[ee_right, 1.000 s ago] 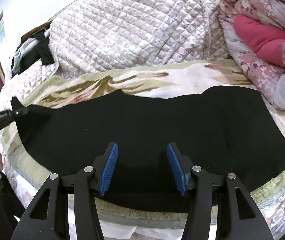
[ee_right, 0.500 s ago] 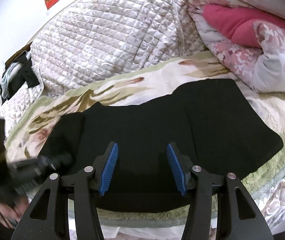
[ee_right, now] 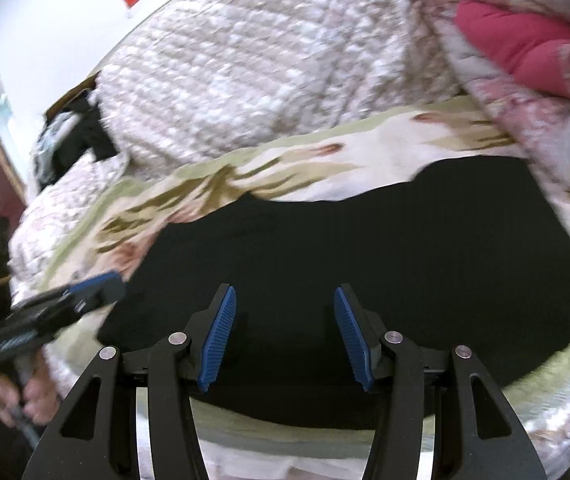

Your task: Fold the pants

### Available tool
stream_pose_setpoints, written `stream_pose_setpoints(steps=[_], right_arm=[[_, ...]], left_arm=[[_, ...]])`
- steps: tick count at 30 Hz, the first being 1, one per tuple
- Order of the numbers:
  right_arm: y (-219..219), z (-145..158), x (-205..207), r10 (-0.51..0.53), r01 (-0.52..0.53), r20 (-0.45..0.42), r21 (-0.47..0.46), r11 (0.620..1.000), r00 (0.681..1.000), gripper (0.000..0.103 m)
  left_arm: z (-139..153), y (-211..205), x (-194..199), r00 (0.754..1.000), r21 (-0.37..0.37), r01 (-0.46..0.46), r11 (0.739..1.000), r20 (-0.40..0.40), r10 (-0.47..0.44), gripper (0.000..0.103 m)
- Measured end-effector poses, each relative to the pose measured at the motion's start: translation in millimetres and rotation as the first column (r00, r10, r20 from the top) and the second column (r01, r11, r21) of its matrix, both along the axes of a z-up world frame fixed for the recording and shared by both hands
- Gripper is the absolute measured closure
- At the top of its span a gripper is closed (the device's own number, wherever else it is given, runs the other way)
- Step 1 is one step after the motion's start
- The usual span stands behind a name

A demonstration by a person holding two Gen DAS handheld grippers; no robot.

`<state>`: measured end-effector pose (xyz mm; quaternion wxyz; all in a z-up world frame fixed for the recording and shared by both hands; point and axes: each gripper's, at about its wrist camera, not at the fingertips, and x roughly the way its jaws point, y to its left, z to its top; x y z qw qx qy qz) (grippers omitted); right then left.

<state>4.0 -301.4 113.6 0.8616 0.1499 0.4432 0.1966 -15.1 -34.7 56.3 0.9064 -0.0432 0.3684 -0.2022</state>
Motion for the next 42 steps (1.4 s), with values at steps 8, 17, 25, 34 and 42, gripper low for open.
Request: stream_pose_setpoints(steps=[8, 17, 25, 34, 42], right_arm=[[36, -34, 52, 0.127, -0.109, -0.185, 0.106, 0.988, 0.975, 0.051], [45, -51, 83, 0.182, -0.121, -0.267, 0.229, 0.966, 0.946, 0.051], [42, -62, 87, 0.186, -0.096, -0.3, 0.292, 0.952, 0.936, 0.093], [15, -54, 77, 0.073, -0.001, -0.274, 0.253, 0.967, 0.959, 0.095], [13, -44, 73, 0.03, -0.001, -0.219, 0.131, 0.991, 0.975, 0.087]], left_arm=[[-34, 55, 32, 0.976, 0.013, -0.206, 0.978, -0.074, 0.206, 0.063], [-47, 58, 34, 0.973, -0.002, -0.208, 0.978, -0.099, 0.207, 0.063], [-51, 54, 35, 0.975, 0.003, -0.195, 0.981, -0.107, 0.194, 0.063], [-45, 59, 30, 0.977, -0.025, -0.197, 0.98, -0.088, 0.194, 0.063], [-37, 47, 22, 0.989, -0.039, -0.143, 0.989, -0.056, 0.141, 0.063]])
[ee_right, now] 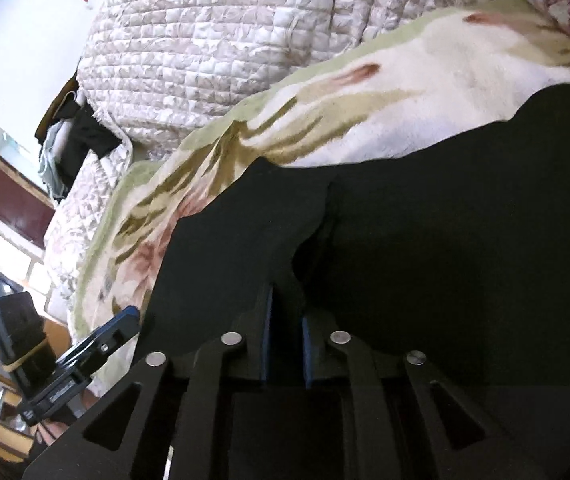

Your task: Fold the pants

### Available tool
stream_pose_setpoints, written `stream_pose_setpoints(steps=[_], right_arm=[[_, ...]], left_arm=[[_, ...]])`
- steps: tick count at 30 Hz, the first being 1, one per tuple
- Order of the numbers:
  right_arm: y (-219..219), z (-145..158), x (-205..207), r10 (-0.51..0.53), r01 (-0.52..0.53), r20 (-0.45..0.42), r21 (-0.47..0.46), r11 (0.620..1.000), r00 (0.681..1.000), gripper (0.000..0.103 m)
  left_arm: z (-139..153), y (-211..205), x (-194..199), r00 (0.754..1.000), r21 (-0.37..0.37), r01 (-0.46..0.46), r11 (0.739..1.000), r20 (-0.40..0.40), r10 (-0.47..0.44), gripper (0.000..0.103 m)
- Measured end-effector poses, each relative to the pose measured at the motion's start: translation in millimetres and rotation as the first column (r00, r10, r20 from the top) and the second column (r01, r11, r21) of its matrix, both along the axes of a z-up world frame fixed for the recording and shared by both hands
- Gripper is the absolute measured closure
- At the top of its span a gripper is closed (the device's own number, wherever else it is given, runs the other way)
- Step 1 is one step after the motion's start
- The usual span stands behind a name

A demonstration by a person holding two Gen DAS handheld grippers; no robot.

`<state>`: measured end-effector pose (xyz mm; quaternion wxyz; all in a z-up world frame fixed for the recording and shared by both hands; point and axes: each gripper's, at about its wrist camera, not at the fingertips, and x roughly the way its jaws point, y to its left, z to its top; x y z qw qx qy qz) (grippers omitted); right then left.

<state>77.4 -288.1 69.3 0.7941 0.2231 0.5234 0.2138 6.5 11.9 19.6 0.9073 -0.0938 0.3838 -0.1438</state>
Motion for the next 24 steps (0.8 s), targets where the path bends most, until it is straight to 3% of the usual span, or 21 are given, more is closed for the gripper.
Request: stream_pose_setpoints(steps=[2, 5, 9, 10, 18, 24], right_arm=[[-5, 13, -8, -0.007, 0.01, 0.065, -0.043, 0.999, 0.998, 0.087], [-4, 28, -24, 0.026, -0.022, 0.132, -0.034, 0.999, 0.991, 0.087], [18, 5, -45, 0.13, -0.122, 0.06, -0.122, 0.985, 0.99, 0.087], [16, 6, -52, 0.112, -0.099, 0.112, -0.116, 0.988, 0.987, 0.087], [28, 7, -73, 0.168, -0.118, 0.203, -0.238, 0.964, 0.965, 0.087], [25, 11, -83, 0.155, -0.09, 0.24, -0.261, 0.961, 0.958, 0.087]], left_arm=[[3, -4, -4, 1.0, -0.004, 0.018, 1.0, 0.018, -0.018, 0.063], [2, -15, -9, 0.998, 0.0, 0.056, 0.998, 0.022, -0.056, 0.063], [-14, -30, -11, 0.996, 0.061, 0.091, 0.994, -0.016, -0.09, 0.063], [-16, -32, -13, 0.996, 0.071, 0.087, 0.994, -0.006, -0.087, 0.063], [-20, -40, -26, 0.996, 0.15, 0.065, 0.987, 0.043, -0.072, 0.063], [-21, -42, -30, 0.996, 0.169, 0.05, 0.984, 0.065, -0.062, 0.063]])
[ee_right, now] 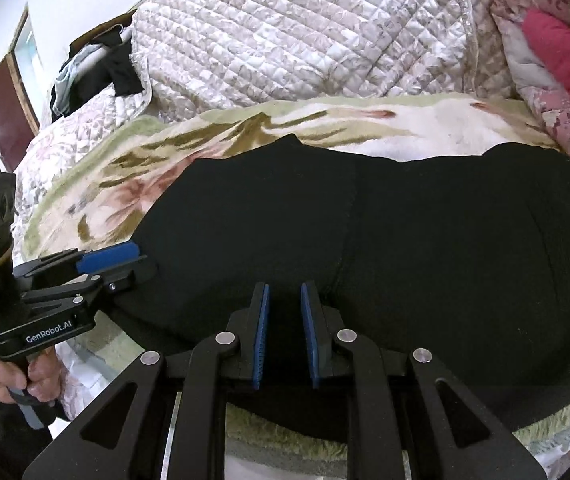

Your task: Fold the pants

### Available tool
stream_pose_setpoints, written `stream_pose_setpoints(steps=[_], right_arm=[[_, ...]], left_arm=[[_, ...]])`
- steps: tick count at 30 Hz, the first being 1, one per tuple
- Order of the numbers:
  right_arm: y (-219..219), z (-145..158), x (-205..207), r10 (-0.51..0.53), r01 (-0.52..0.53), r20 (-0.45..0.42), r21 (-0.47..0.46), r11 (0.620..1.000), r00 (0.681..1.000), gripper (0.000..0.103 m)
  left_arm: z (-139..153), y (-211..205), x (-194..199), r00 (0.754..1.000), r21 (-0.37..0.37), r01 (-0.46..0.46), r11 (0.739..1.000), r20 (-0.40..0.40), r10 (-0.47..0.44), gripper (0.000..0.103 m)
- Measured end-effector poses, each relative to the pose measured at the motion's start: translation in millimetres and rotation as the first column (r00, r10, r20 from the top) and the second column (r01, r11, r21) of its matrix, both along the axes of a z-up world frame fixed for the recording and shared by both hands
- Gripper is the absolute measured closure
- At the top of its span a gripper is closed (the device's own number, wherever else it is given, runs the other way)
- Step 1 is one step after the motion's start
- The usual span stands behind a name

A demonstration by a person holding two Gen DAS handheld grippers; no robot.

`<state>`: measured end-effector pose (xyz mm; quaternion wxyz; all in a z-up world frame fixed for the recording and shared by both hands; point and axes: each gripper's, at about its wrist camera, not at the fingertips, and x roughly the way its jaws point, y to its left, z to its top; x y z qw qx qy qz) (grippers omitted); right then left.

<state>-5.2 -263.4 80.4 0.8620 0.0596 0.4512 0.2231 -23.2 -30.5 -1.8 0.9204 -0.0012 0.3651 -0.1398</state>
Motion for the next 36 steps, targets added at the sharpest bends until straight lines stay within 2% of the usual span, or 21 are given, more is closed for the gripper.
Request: stream_pose_setpoints(steps=[6, 8, 10, 12, 14, 17, 18, 19, 20, 23, 28, 30, 33, 36], right_arm=[[-9, 5, -15, -0.033, 0.033, 0.023, -0.01, 0.999, 0.999, 0.087], [-17, 4, -15, -0.066, 0.066, 0.018, -0.042, 0.997, 0.998, 0.083], [-31, 4, -13, -0.086, 0.086, -0.002, -0.002, 0.996, 0.996, 0.083], [-45, 7, -11, -0.14, 0.14, 0.005, -0.026, 0.99, 0.99, 0.083], [-66, 10, -12, -0.228, 0.228, 0.009, -0.046, 0.973, 0.974, 0.082], [-107, 11, -13, -0.349, 0.35, -0.044, 0.052, 0.935, 0.936, 0.082], [-114, 15, -15, -0.387, 0.389, -0.04, 0.041, 0.92, 0.921, 0.082], [-122, 20, -18, -0.436, 0.436, -0.013, 0.008, 0.9, 0.9, 0.077], [-130, 24, -23, -0.474, 0.474, 0.007, -0.001, 0.881, 0.881, 0.064], [-149, 29, -33, -0.522, 0.523, -0.034, 0.104, 0.846, 0.852, 0.062], [-155, 32, -51, -0.563, 0.562, -0.032, 0.121, 0.818, 0.826, 0.059], [-163, 25, -53, -0.606, 0.608, -0.055, 0.101, 0.788, 0.794, 0.045], [-180, 13, -54, -0.638, 0.649, -0.124, 0.165, 0.742, 0.76, 0.044], [-190, 9, -48, -0.65, 0.662, -0.135, 0.216, 0.717, 0.748, 0.044]], left_arm=[[1, 5, -15, 1.0, -0.022, -0.021, 1.0, 0.0, 0.021, 0.063], [1, 4, -16, 1.0, -0.016, -0.022, 1.0, 0.003, 0.022, 0.063], [1, 4, -16, 1.0, -0.021, -0.022, 1.0, 0.0, 0.022, 0.063], [1, 5, -16, 1.0, -0.032, -0.025, 0.999, -0.005, 0.025, 0.063], [1, 4, -16, 1.0, -0.035, -0.026, 0.999, -0.008, 0.025, 0.063], [1, 4, -15, 1.0, -0.03, -0.026, 0.999, -0.007, 0.026, 0.063], [1, 4, -15, 1.0, -0.027, -0.026, 0.999, -0.007, 0.025, 0.063], [1, 4, -15, 1.0, -0.027, -0.026, 0.999, -0.008, 0.026, 0.063], [0, 4, -15, 1.0, -0.029, -0.027, 0.999, -0.009, 0.026, 0.063], [1, 3, -15, 1.0, -0.027, -0.026, 0.999, -0.008, 0.025, 0.063], [0, 5, -15, 1.0, -0.027, -0.023, 0.999, -0.008, 0.022, 0.063], [1, 5, -14, 1.0, -0.027, -0.022, 0.999, -0.008, 0.021, 0.063], [0, 5, -15, 1.0, -0.025, -0.021, 0.999, -0.007, 0.021, 0.063], [1, 5, -15, 1.0, -0.026, -0.02, 0.999, -0.008, 0.02, 0.063]])
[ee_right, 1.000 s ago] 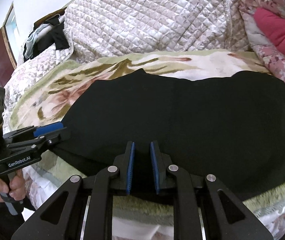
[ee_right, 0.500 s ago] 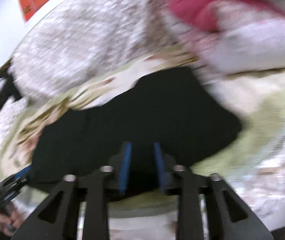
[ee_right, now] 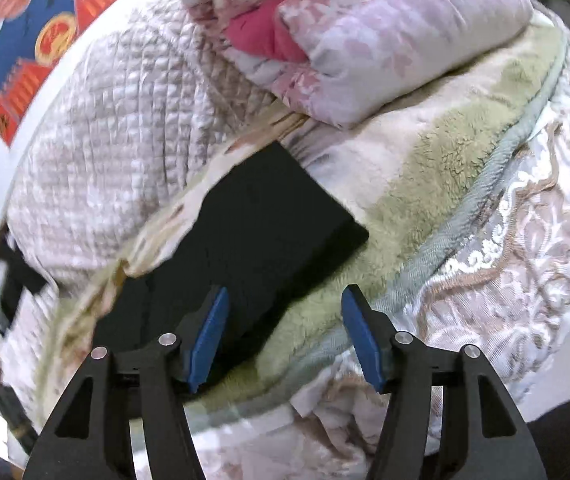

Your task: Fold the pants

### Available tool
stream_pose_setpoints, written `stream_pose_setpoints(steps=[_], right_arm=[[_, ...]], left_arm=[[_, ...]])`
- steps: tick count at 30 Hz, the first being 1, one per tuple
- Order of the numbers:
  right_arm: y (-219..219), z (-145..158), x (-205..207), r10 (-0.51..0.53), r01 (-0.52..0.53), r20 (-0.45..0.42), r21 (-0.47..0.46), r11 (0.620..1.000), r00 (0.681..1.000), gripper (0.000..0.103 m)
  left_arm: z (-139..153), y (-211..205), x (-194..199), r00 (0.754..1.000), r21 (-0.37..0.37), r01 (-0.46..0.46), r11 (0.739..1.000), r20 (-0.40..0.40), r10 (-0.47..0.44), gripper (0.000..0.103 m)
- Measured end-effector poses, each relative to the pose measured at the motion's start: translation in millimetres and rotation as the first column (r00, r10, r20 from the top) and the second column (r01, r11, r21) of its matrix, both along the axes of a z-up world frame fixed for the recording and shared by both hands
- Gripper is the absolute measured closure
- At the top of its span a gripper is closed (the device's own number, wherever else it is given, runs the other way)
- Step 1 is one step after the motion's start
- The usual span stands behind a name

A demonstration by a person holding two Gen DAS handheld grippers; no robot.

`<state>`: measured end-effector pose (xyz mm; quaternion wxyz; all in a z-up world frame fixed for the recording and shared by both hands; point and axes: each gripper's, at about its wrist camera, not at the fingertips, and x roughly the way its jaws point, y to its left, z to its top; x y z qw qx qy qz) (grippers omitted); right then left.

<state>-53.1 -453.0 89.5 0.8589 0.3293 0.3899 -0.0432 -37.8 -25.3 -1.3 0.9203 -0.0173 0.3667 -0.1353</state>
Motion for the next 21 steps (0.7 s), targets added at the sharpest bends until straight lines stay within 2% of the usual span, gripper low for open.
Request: stream_pose_setpoints(steps=[7, 12, 15, 16, 18, 21], right_arm=[[-15, -18, 23, -0.042, 0.039, 0.033, 0.089, 0.995, 0.999, 0.041], [-13, -11, 29, -0.027, 0.024, 0.034, 0.087, 0.996, 0.999, 0.042], [-7, -5, 34, 0.011, -0.015, 0.052, 0.087, 0.996, 0.999, 0.054], [-5, -8, 39, 0.018, -0.02, 0.013, 0.084, 0.996, 1.0, 0.056], [-4, -15, 49, 0.031, -0.028, -0.04, 0.076, 0.997, 0.999, 0.069], [0, -4, 59, 0.064, -0.061, -0.044, 0.057, 0.996, 0.997, 0.076]], left_arm=[[-1, 0, 0, 1.0, 0.001, -0.001, 1.0, 0.0, 0.001, 0.063], [-1, 0, 0, 1.0, 0.002, -0.002, 1.0, 0.0, 0.002, 0.062], [-1, 0, 0, 1.0, -0.002, -0.002, 1.0, -0.002, 0.002, 0.062], [-1, 0, 1, 1.0, -0.004, -0.004, 1.0, -0.004, 0.004, 0.062], [-1, 1, 3, 1.0, -0.007, -0.007, 1.0, -0.011, 0.007, 0.062], [4, 6, 6, 0.999, -0.037, -0.015, 0.999, -0.031, 0.013, 0.062]])
